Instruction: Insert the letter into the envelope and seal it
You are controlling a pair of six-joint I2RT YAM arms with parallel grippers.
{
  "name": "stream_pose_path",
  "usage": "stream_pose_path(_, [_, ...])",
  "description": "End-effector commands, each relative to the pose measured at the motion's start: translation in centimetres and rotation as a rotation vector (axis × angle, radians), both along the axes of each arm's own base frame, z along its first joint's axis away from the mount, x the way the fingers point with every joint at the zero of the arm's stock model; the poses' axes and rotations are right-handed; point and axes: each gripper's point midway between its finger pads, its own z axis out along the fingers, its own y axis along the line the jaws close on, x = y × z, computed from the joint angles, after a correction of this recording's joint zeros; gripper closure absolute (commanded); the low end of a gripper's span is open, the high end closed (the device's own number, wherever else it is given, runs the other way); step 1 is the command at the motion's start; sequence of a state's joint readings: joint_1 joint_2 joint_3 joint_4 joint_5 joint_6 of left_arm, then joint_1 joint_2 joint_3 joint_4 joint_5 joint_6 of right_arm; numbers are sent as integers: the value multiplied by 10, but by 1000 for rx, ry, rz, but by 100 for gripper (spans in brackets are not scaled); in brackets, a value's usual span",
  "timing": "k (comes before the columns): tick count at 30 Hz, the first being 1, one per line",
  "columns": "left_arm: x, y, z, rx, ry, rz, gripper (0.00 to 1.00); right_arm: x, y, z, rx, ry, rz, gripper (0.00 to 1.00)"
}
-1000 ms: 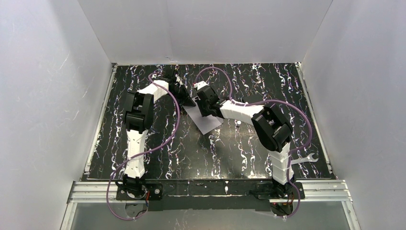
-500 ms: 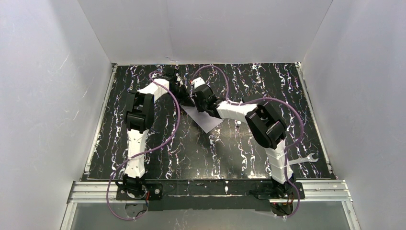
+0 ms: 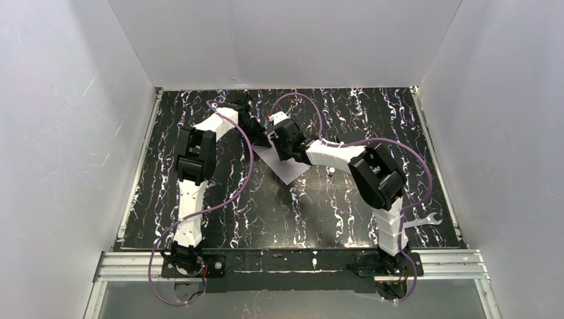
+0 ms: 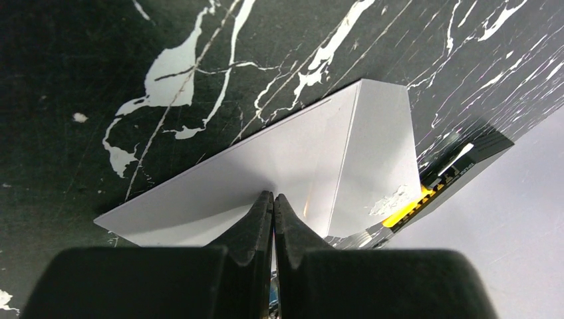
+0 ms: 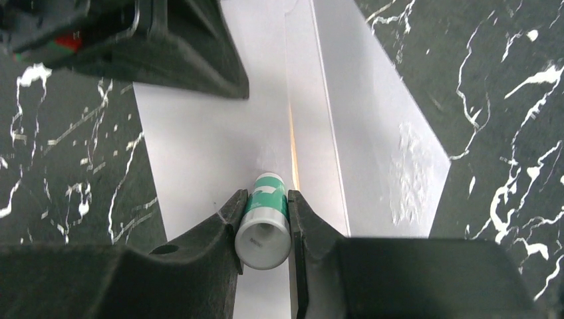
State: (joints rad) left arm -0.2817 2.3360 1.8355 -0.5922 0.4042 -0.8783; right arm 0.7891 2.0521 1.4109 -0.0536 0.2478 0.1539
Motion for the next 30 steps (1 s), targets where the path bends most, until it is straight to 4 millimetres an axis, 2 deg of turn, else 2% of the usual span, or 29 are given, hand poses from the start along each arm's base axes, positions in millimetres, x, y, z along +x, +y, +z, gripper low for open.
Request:
stream_pose_path(1, [-3, 30, -48, 174, 84, 109, 100, -48, -28, -23, -113, 159, 59, 99])
stream_pose_path(4, [-3, 30, -48, 172, 82, 103, 100, -55, -29, -20, -115, 171, 81, 99])
stream_pose_path(7, [-3, 29, -47, 163, 74, 89, 100, -51, -31, -19, -126, 157, 67, 99])
stream_pose_path(16, [-10, 25, -50, 137, 88, 53, 100, 0, -4, -28, -111, 36, 4, 99])
stream_pose_path(20, [-10, 24, -50, 130, 85, 43, 100, 14, 6, -30, -96, 10, 5, 99])
stream_pose_path(26, [-8, 22, -49, 121, 80, 35, 100, 11, 11, -26, -67, 28, 26, 99])
stream_pose_path(30, [-8, 20, -50, 111, 81, 29, 100, 2, 14, -32, 8, 72, 66, 99])
